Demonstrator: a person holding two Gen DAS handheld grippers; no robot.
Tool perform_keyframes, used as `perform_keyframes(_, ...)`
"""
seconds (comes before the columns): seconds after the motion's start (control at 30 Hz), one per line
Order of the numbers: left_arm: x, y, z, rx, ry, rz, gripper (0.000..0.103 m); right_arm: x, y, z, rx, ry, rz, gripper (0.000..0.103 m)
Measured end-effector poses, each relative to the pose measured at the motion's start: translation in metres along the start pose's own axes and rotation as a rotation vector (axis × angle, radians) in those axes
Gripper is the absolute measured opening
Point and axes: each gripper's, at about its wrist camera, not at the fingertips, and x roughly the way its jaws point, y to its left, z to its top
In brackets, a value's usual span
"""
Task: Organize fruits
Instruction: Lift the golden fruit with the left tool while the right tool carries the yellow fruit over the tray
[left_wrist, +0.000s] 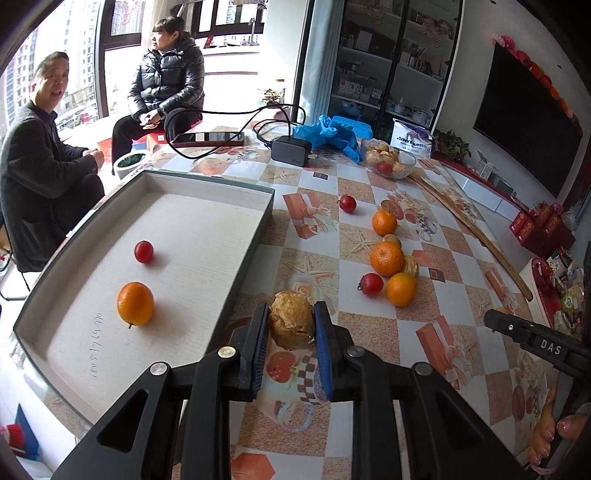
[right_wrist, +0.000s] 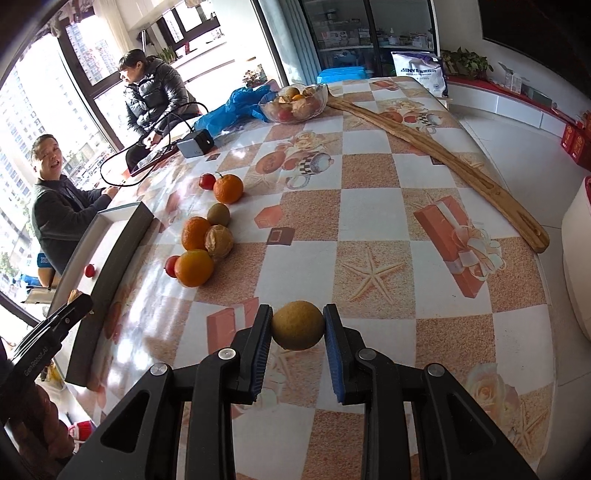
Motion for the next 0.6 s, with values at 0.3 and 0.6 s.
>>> perform_keyframes(0.3, -0.01, 0.085, 0.004, -0.109, -0.019, 0.158, 0.026, 0.032, 0.11, 0.031, -0.171, 0.054, 0.183, 0.029)
perform_keyframes(0.6, 0.003, 0.14, -0.002, -0.189, 0.015, 0.261, 0.026, 0.082, 0.214, 0.049, -0.261, 0.155, 0.373, 0.029)
